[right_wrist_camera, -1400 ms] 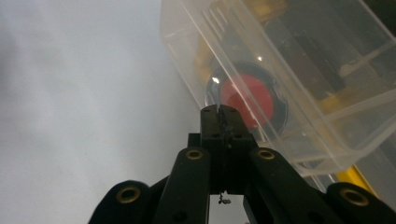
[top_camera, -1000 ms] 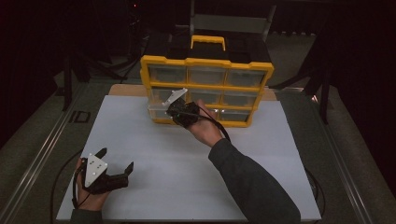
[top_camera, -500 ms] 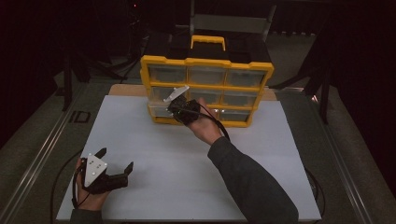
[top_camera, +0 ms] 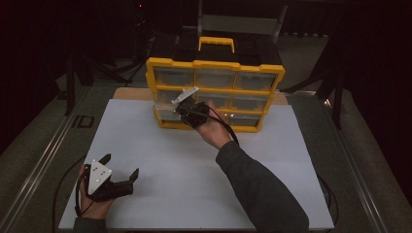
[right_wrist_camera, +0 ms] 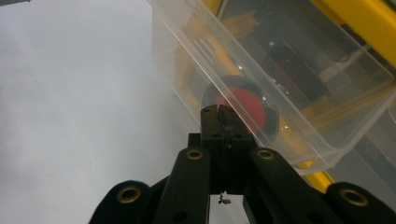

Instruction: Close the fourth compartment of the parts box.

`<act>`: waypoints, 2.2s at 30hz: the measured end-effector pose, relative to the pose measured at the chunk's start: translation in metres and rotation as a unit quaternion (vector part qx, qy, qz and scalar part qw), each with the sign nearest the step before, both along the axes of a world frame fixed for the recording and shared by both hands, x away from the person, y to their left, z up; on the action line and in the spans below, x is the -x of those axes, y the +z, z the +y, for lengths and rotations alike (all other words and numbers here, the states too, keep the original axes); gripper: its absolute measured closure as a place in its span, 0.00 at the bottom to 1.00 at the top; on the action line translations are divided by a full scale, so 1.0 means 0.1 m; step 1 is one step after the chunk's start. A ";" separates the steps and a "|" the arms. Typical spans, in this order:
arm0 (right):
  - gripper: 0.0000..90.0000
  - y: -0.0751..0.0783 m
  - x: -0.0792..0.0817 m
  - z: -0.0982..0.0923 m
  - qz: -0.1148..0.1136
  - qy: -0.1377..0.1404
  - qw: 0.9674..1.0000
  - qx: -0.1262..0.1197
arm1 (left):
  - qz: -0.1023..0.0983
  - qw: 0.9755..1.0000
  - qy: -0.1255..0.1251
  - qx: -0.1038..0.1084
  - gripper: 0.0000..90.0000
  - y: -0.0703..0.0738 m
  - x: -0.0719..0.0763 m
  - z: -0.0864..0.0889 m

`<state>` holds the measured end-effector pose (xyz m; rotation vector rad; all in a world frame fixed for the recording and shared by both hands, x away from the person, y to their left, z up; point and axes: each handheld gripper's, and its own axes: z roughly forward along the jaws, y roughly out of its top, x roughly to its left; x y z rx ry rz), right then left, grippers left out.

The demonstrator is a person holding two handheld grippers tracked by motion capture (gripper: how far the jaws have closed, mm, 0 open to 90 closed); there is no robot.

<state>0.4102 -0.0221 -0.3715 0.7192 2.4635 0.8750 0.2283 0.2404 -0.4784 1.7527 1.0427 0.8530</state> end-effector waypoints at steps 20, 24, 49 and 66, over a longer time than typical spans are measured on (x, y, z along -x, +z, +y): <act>1.00 -0.02 -0.09 -0.04 0.000 -0.017 1.000 -0.005 | -0.001 1.000 0.000 -0.002 0.00 0.01 0.00 -0.01; 1.00 -0.03 -0.12 -0.05 0.001 -0.022 1.000 -0.006 | -0.001 1.000 0.001 -0.002 0.00 0.01 0.00 0.00; 1.00 -0.12 -0.30 -0.09 0.004 -0.048 0.999 -0.009 | -0.001 1.000 0.000 -0.001 0.00 0.00 0.00 0.00; 1.00 -0.13 -0.47 -0.08 -0.007 -0.085 0.996 -0.019 | -0.001 1.000 0.000 0.000 0.00 0.00 0.00 0.00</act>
